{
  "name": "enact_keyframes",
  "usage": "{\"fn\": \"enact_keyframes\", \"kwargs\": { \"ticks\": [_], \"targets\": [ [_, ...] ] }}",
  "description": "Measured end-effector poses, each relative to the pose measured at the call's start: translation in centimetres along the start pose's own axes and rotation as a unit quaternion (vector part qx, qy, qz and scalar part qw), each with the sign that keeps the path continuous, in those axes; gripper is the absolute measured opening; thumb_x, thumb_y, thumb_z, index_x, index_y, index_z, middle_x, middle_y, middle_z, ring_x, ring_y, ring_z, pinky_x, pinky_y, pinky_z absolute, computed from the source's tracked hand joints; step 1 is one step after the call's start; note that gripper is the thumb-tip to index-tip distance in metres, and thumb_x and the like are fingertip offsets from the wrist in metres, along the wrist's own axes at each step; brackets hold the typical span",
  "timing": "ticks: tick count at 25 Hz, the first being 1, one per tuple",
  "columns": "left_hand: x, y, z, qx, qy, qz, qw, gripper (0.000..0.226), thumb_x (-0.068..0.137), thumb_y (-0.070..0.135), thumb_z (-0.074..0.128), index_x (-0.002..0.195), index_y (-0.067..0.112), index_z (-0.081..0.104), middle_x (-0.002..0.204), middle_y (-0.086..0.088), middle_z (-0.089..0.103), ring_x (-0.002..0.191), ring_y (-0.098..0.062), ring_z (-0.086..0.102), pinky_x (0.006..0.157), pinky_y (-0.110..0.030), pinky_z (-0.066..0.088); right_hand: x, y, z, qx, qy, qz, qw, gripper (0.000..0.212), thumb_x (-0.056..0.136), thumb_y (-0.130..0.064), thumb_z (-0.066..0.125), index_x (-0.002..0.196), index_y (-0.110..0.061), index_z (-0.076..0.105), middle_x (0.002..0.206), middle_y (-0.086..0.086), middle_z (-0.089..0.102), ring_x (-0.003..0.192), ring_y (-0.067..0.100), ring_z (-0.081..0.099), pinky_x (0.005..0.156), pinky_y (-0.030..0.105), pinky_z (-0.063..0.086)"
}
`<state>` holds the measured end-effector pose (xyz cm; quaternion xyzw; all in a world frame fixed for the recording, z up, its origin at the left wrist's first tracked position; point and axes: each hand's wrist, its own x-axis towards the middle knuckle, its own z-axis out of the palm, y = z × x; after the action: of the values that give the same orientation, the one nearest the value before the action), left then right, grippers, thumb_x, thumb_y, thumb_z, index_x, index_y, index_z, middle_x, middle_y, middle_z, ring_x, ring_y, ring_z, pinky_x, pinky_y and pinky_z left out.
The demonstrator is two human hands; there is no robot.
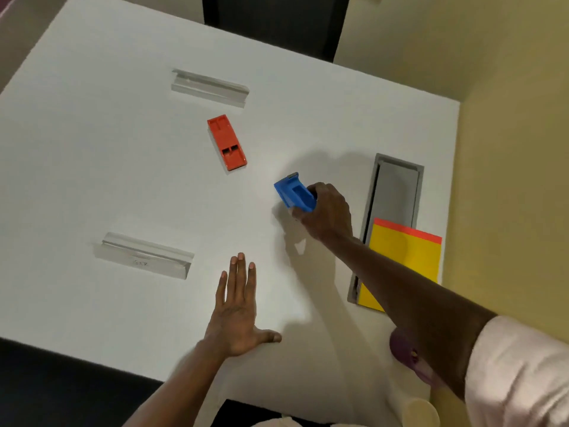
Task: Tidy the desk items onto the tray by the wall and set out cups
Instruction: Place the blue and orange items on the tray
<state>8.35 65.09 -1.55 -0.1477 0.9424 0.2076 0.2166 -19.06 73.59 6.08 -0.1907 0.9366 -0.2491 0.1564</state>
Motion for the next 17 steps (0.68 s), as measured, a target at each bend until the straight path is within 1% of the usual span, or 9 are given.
{"fn": "enact_keyframes", "kwargs": {
  "ticks": [3, 5, 6, 8, 9, 11, 13, 15, 17],
  "targets": [
    [0.1, 1.0, -0.4, 0.006, 0.006, 0.013, 1.0, 0.164, 0.061, 0.111, 0.045, 0.168, -0.001, -0.007, 0.177, -0.027, -0.019, 0.166, -0.044, -0.016, 0.131, -0.057, -0.005, -0.5, 4.6, -4.1, 0.001, 0.053, 0.093, 0.994, 0.051, 0.077, -0.045, 0.084, 0.113, -0.014, 0.067, 0.104, 0.001, 0.066, 0.089, 0.017, 0.064, 0.073, 0.026, 0.048],
    [1.1, 2.6, -0.9, 0.021, 0.006, 0.042, 0.999, 0.16, 0.065, 0.11, 0.045, 0.168, -0.003, -0.004, 0.177, -0.028, -0.017, 0.166, -0.045, -0.014, 0.131, -0.058, -0.003, -0.5, 7.6, -6.7, 0.013, 0.09, 0.156, 0.983, 0.052, 0.076, -0.045, 0.086, 0.112, -0.012, 0.067, 0.105, 0.004, 0.069, 0.091, 0.019, 0.067, 0.072, 0.027, 0.049],
    [1.9, 3.6, -1.0, 0.034, 0.002, 0.064, 0.997, 0.157, 0.068, 0.108, 0.044, 0.168, -0.002, -0.005, 0.176, -0.028, -0.018, 0.166, -0.044, -0.015, 0.13, -0.059, -0.002, -0.5, 9.1, -7.9, 0.02, 0.108, 0.183, 0.977, 0.054, 0.077, -0.045, 0.086, 0.113, -0.011, 0.067, 0.106, 0.005, 0.07, 0.091, 0.02, 0.068, 0.071, 0.027, 0.05],
    [4.2, 5.9, -1.6, 0.056, -0.008, 0.092, 0.994, 0.154, 0.07, 0.106, 0.043, 0.167, 0.0, -0.012, 0.174, -0.027, -0.027, 0.164, -0.043, -0.024, 0.132, -0.06, -0.003, -0.3, 12.1, -10.4, 0.033, 0.133, 0.231, 0.963, 0.058, 0.078, -0.047, 0.087, 0.116, -0.008, 0.065, 0.108, 0.007, 0.071, 0.094, 0.022, 0.07, 0.072, 0.03, 0.055],
    [5.3, 6.9, -2.0, 0.062, -0.016, 0.096, 0.993, 0.154, 0.07, 0.105, 0.044, 0.166, 0.001, -0.018, 0.172, -0.027, -0.032, 0.162, -0.042, -0.03, 0.134, -0.06, -0.005, -0.1, 13.5, -11.5, 0.041, 0.142, 0.254, 0.956, 0.06, 0.079, -0.047, 0.086, 0.118, -0.007, 0.065, 0.11, 0.009, 0.072, 0.096, 0.023, 0.071, 0.075, 0.033, 0.059],
    [6.8, 8.0, -2.3, 0.065, -0.029, 0.103, 0.992, 0.156, 0.07, 0.105, 0.045, 0.164, 0.003, -0.026, 0.169, -0.025, -0.041, 0.159, -0.04, -0.038, 0.134, -0.062, -0.009, 0.3, 16.1, -13.3, 0.047, 0.165, 0.297, 0.939, 0.06, 0.081, -0.045, 0.086, 0.12, -0.005, 0.064, 0.112, 0.011, 0.073, 0.098, 0.025, 0.073, 0.08, 0.037, 0.062],
    [7.4, 7.9, -2.0, 0.059, -0.032, 0.108, 0.992, 0.155, 0.069, 0.107, 0.043, 0.165, 0.006, -0.025, 0.17, -0.023, -0.04, 0.16, -0.038, -0.036, 0.133, -0.06, -0.012, 0.7, 18.0, -14.5, 0.031, 0.179, 0.318, 0.931, 0.061, 0.082, -0.046, 0.085, 0.122, -0.005, 0.063, 0.114, 0.012, 0.072, 0.099, 0.026, 0.073, 0.082, 0.038, 0.062],
    [7.5, 7.2, -1.9, 0.067, -0.029, 0.107, 0.992, 0.157, 0.065, 0.111, 0.041, 0.166, 0.007, -0.022, 0.172, -0.021, -0.036, 0.162, -0.037, -0.032, 0.131, -0.057, -0.013, 1.0, 19.5, -15.0, -0.001, 0.169, 0.317, 0.933, 0.062, 0.083, -0.047, 0.084, 0.123, -0.005, 0.063, 0.115, 0.013, 0.071, 0.1, 0.027, 0.072, 0.085, 0.041, 0.062],
    [7.7, 6.7, -1.8, 0.072, -0.026, 0.106, 0.991, 0.16, 0.063, 0.112, 0.041, 0.167, 0.007, -0.021, 0.173, -0.021, -0.035, 0.163, -0.037, -0.031, 0.13, -0.056, -0.014, 1.4, 20.4, -14.9, -0.021, 0.156, 0.318, 0.935, 0.06, 0.083, -0.048, 0.083, 0.12, -0.005, 0.064, 0.113, 0.012, 0.071, 0.099, 0.027, 0.072, 0.085, 0.042, 0.063]
  ]
}}
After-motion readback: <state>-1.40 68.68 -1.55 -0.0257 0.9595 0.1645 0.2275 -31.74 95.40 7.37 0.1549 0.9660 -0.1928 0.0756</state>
